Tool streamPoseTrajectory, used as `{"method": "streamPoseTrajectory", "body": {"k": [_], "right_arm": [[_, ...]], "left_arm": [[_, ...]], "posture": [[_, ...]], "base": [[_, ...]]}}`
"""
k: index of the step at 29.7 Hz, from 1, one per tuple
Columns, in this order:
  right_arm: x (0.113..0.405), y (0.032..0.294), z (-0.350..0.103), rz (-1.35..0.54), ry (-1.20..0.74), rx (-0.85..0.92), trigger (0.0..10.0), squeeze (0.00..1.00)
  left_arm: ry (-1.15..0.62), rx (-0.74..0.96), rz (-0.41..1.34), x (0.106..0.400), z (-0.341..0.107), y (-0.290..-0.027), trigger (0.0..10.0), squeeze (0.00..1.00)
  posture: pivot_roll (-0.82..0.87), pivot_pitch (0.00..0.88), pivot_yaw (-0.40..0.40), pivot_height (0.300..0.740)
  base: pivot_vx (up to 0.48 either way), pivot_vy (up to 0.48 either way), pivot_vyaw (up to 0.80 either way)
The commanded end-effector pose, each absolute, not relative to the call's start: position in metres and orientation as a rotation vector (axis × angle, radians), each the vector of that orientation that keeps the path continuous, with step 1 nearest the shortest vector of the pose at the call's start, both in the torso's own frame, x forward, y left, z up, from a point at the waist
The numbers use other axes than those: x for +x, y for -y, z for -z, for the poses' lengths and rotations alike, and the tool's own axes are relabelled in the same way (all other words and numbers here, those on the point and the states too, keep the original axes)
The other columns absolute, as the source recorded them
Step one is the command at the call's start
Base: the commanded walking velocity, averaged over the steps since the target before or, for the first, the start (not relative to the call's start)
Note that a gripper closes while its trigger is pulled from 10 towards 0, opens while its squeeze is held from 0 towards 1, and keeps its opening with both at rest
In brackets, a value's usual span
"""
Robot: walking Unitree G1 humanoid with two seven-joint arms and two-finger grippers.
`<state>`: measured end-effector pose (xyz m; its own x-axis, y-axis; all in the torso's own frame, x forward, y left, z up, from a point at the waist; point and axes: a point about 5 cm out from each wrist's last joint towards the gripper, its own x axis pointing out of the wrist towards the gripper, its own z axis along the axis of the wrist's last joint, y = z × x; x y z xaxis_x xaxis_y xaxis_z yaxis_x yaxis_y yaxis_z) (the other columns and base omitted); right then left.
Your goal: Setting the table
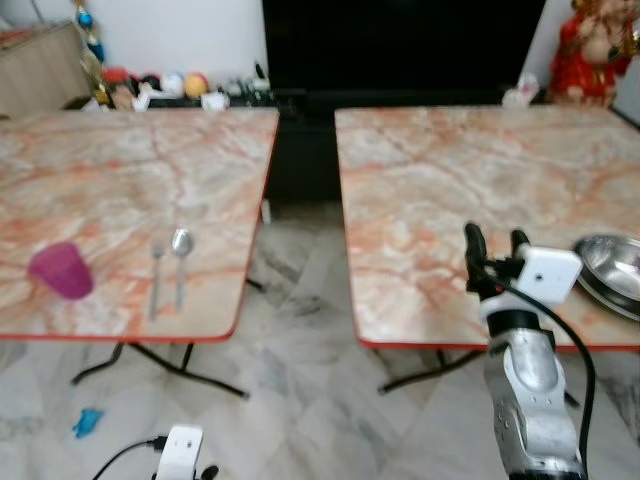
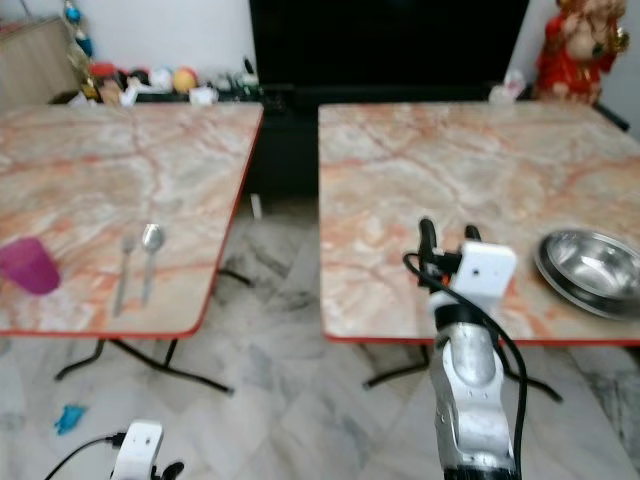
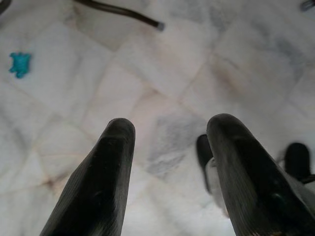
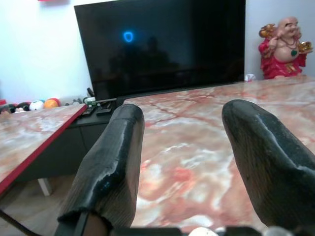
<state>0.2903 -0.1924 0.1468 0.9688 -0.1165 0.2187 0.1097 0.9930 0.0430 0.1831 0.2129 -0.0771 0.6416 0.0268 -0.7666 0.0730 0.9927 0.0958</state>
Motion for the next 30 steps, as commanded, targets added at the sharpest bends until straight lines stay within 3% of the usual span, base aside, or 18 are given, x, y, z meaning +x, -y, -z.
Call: {"method": "streamPoseTrajectory", "body": {"k": [1,19,30], "right_arm": [[0.287,0.195,-0.142,0.116,0.2,-0.017,10.0,0.0],[0.26,0.195,-0.053,0.053,-0.131,-0.111,10.0,0.0],[0.217,0.209,0.042,0.165,-0.591,-0.078,10.0,0.0]], "left_arm": [[-0.887,0.114,0.035,0.183,0.078,-0.209,10.0,0.0],[-0.885,0.107,0.041,0.183,0.078,-0.208,10.0,0.0],[-0.888,0.111,0.048,0.183,0.078,-0.208,10.0,0.0]], "posture": [[-0.04,0.01,0.044,0.74],[-0.05,0.018,0.04,0.74],[-0.04,0.013,0.044,0.74]], "base": [[0.0,0.345,0.0],[0.0,0.349,0.0],[0.0,0.344,0.0]]}}
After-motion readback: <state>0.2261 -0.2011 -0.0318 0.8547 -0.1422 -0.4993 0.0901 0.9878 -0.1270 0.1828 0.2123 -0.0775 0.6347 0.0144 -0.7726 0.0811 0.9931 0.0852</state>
